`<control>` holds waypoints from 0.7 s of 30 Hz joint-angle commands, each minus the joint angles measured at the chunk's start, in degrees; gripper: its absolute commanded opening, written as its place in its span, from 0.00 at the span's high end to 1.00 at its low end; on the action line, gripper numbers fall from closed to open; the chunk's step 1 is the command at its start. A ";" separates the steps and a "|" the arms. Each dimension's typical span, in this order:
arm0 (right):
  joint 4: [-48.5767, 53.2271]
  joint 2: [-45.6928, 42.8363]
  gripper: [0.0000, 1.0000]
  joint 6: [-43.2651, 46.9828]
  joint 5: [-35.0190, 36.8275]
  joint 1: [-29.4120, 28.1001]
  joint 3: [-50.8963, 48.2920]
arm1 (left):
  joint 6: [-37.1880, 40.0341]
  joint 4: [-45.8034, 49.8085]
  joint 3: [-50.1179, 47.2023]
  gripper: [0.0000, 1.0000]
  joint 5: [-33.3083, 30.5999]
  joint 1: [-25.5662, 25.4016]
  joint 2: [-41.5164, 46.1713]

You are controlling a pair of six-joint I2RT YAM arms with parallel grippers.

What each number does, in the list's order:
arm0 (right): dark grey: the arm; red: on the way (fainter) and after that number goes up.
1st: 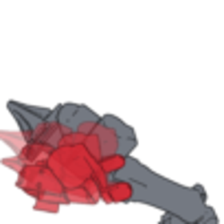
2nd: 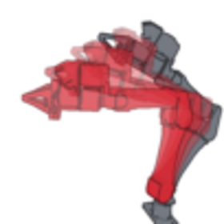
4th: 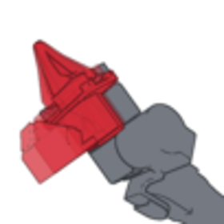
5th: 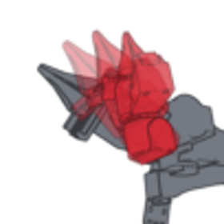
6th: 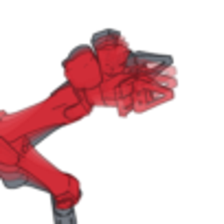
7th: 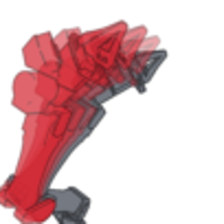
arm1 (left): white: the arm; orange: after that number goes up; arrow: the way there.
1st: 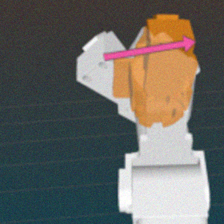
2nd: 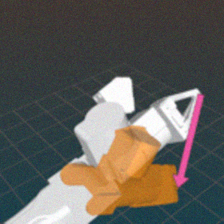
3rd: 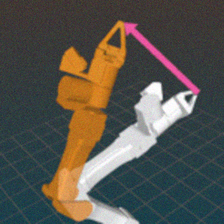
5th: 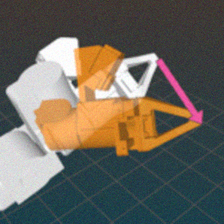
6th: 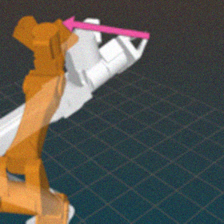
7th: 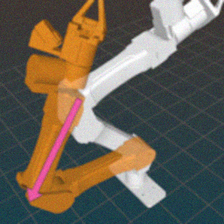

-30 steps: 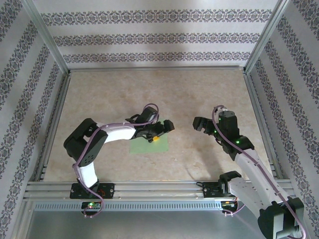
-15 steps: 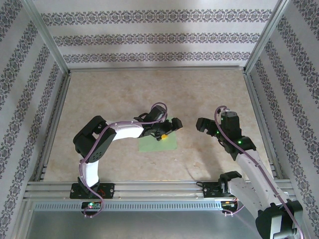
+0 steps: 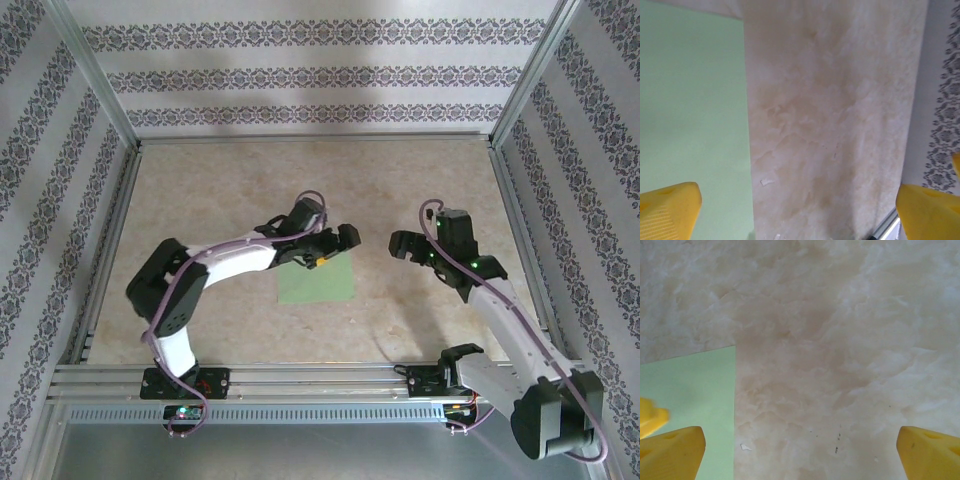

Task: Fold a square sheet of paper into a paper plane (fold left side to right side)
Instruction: Move the square sheet of paper to the center of the table, then pick up the square sheet of paper from the center of the table.

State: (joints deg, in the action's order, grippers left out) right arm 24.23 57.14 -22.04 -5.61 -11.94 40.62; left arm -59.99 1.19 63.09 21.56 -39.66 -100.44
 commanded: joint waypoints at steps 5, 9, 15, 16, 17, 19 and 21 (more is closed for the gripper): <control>0.06 13.17 0.02 1.69 1.52 -7.34 8.62 | 4.06 5.45 -11.10 0.00 -4.80 5.94 13.60; -0.58 23.81 0.02 1.74 3.73 -12.87 14.75 | 2.89 6.21 -18.04 0.00 -5.22 8.63 19.10; -0.52 38.45 0.02 0.82 5.90 -17.47 24.22 | 1.26 4.21 -22.95 0.00 -2.82 9.06 20.58; -0.84 40.36 0.02 0.39 5.71 -17.84 25.31 | 1.02 3.34 -23.34 0.00 -1.91 9.10 20.17; -1.21 41.90 0.02 0.33 5.62 -18.17 26.30 | 0.88 2.58 -23.52 0.00 -1.11 9.07 19.71; -1.30 45.24 0.02 0.23 5.81 -19.09 28.48 | 0.67 1.11 -23.63 0.00 0.52 9.05 18.47; -0.96 47.96 0.03 0.44 6.05 -19.73 30.32 | 0.66 -0.09 -23.39 0.00 2.30 9.07 16.91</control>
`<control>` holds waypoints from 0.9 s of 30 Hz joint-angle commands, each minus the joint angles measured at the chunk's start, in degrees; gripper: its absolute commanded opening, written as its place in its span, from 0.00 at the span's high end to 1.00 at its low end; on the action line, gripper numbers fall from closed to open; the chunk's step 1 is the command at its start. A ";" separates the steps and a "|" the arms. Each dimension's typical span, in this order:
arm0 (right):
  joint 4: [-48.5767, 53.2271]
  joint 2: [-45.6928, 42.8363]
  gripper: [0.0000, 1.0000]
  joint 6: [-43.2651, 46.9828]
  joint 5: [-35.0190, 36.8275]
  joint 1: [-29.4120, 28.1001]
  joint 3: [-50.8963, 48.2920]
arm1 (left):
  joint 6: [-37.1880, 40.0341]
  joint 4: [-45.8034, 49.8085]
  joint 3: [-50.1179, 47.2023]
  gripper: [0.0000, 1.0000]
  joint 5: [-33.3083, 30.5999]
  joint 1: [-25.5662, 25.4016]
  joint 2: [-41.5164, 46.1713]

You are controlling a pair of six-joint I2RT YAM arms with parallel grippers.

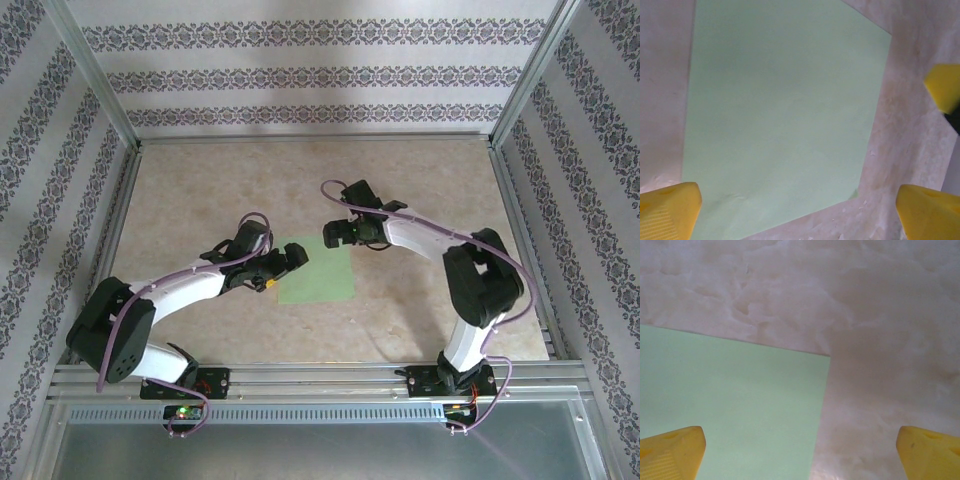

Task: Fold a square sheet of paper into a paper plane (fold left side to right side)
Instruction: Pick up the square sheet of paper from the center of the table.

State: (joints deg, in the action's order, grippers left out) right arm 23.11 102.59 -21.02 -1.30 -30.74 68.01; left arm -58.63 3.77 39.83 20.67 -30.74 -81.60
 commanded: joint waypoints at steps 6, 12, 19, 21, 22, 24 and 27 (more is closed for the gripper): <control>0.78 8.31 0.06 -0.86 1.52 -1.60 6.79 | -0.61 -3.92 0.92 0.00 5.59 -0.61 -6.02; 1.92 11.78 0.05 -0.29 1.80 -2.04 9.60 | -0.52 -2.88 -0.15 0.00 4.68 -0.89 -7.04; 2.99 14.38 0.04 -1.08 2.45 -2.71 10.87 | -0.52 -2.35 -0.96 0.00 4.49 -0.90 -7.43; 3.23 14.79 0.04 -1.14 2.09 -3.04 10.97 | -0.37 -2.05 -0.86 0.00 4.00 -0.90 -7.47; 3.48 14.98 0.03 -1.13 1.96 -3.29 11.01 | -0.43 -2.07 -0.83 0.00 3.92 -0.90 -7.53; 4.15 15.08 0.03 -1.35 1.74 -3.64 10.79 | -0.43 -2.14 -0.66 0.00 4.03 -0.93 -7.73; 4.48 14.38 0.04 -1.57 0.58 -4.21 9.72 | -0.52 -2.10 -0.55 0.00 4.02 -0.90 -8.03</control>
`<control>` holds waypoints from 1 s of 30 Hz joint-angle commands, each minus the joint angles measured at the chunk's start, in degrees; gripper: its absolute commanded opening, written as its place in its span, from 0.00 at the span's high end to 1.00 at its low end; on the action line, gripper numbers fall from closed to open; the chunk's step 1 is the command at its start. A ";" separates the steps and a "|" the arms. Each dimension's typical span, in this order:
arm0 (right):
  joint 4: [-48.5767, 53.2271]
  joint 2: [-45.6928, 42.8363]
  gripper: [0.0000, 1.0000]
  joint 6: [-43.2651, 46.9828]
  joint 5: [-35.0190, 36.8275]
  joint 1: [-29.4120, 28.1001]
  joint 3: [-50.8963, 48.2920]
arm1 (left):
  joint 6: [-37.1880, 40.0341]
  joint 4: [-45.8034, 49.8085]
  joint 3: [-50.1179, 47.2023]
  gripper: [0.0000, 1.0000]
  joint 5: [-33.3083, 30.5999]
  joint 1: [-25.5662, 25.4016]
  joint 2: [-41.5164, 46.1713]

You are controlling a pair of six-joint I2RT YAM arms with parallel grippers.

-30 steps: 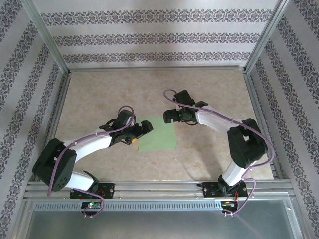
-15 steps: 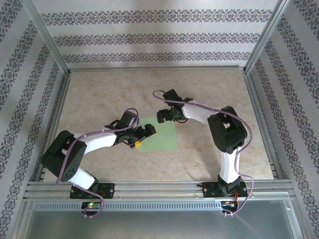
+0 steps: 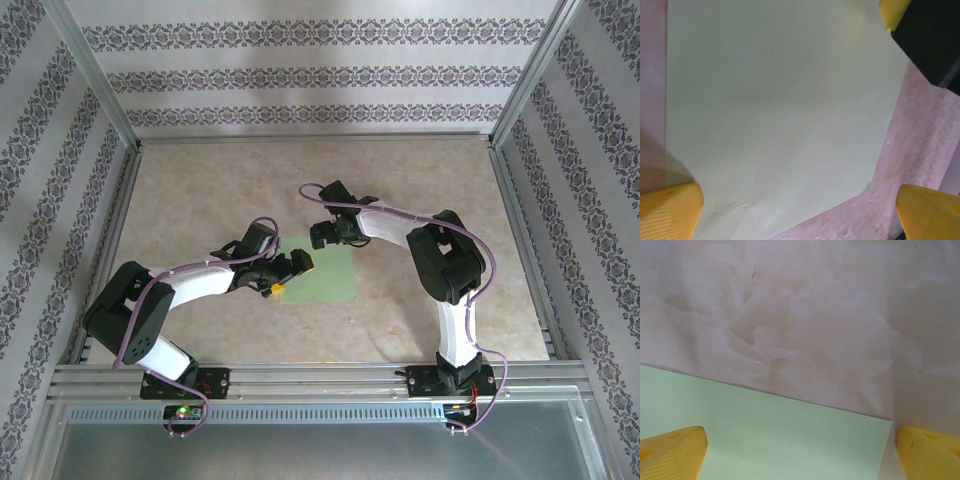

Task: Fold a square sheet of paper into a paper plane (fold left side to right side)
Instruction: Pick up the square sheet of paper from the center of the table.

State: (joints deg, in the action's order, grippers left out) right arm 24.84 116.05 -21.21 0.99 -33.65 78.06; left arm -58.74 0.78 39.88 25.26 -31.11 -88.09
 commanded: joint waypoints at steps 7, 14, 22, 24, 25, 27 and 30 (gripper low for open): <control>3.72 -1.59 0.05 -2.54 -3.10 -3.21 -2.33 | -0.58 0.74 -0.34 0.00 -0.78 -0.54 -1.99; 4.58 -3.23 0.06 -3.13 -3.63 -5.32 -2.92 | -0.62 0.61 -0.16 0.00 -0.89 -0.55 -2.11; 6.10 -3.83 0.24 -2.95 -5.80 -6.25 -2.30 | -0.85 0.18 -0.02 0.00 -0.66 -0.53 -2.11; 6.18 -3.82 0.28 -2.90 -6.22 -6.30 -2.30 | -0.92 -0.03 0.10 0.00 -0.60 -0.53 -2.11; 6.27 -3.76 0.31 -2.91 -6.33 -6.25 -2.23 | -0.94 -0.10 0.04 0.00 -0.59 -0.57 -2.08; 6.31 -3.77 0.36 -2.80 -6.82 -6.21 -2.21 | -0.94 -0.24 0.04 0.00 -0.55 -0.57 -2.12; 6.20 -3.81 0.44 -2.81 -8.38 -5.95 -2.21 | -0.94 -0.33 -0.06 0.00 -0.77 -0.53 -1.66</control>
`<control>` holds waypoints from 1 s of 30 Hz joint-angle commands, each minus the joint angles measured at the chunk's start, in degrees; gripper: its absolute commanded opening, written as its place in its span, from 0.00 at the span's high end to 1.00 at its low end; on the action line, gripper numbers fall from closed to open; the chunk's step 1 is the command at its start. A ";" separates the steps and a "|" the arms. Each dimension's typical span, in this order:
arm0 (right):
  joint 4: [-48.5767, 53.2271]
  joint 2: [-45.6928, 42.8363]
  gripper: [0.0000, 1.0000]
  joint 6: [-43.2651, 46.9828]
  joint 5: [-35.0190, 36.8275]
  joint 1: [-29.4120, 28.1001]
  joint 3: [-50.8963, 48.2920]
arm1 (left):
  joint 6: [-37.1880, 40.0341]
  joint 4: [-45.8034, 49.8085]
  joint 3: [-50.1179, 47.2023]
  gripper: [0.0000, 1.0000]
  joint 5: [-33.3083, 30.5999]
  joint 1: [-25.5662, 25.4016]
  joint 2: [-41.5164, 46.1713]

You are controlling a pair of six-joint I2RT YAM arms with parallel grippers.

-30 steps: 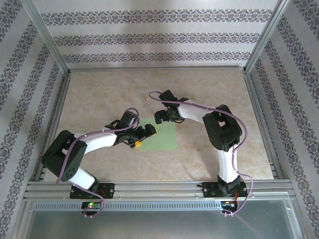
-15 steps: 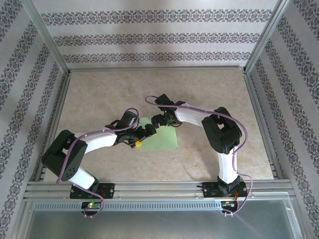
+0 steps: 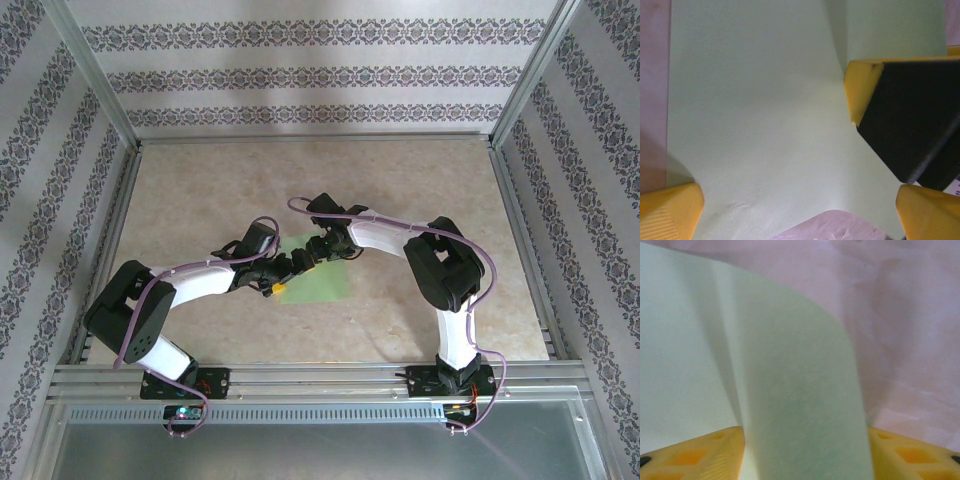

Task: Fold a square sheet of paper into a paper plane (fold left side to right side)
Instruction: Pick up the square sheet of paper from the center of the table.

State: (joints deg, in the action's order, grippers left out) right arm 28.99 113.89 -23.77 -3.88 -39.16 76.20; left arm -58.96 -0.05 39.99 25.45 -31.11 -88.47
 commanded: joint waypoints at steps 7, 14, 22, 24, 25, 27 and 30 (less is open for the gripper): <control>0.16 -3.80 0.60 -0.70 -9.32 1.10 -1.87 | 0.42 0.74 -0.20 0.00 -2.51 0.28 2.56; -5.61 -9.48 0.67 -2.37 -20.46 5.02 -6.75 | 4.76 2.65 -1.27 0.00 -1.74 5.52 11.91; -8.89 -20.89 0.68 -2.18 -34.17 12.45 -12.20 | 9.66 -7.41 -7.94 0.00 11.53 16.61 24.27; -9.09 -24.70 0.68 -1.94 -37.99 14.65 -13.27 | 9.41 -12.97 -9.61 0.00 15.32 18.10 26.77; -9.41 -26.55 0.68 -1.97 -40.33 15.66 -13.76 | 9.38 -14.74 -9.92 0.00 16.84 18.68 27.63; -10.37 -30.40 0.68 -2.58 -44.23 17.55 -14.62 | 11.16 -14.35 -8.75 0.00 19.04 18.82 28.50; -10.96 -35.18 0.68 -3.52 -51.48 19.84 -14.64 | 11.63 -16.96 -7.38 0.00 23.24 18.81 28.35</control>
State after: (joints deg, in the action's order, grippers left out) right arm 20.05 82.52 -26.04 -44.82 -20.47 62.17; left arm -49.74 -9.80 30.85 41.52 -12.95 -60.71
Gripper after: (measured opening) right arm 0.317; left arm 0.998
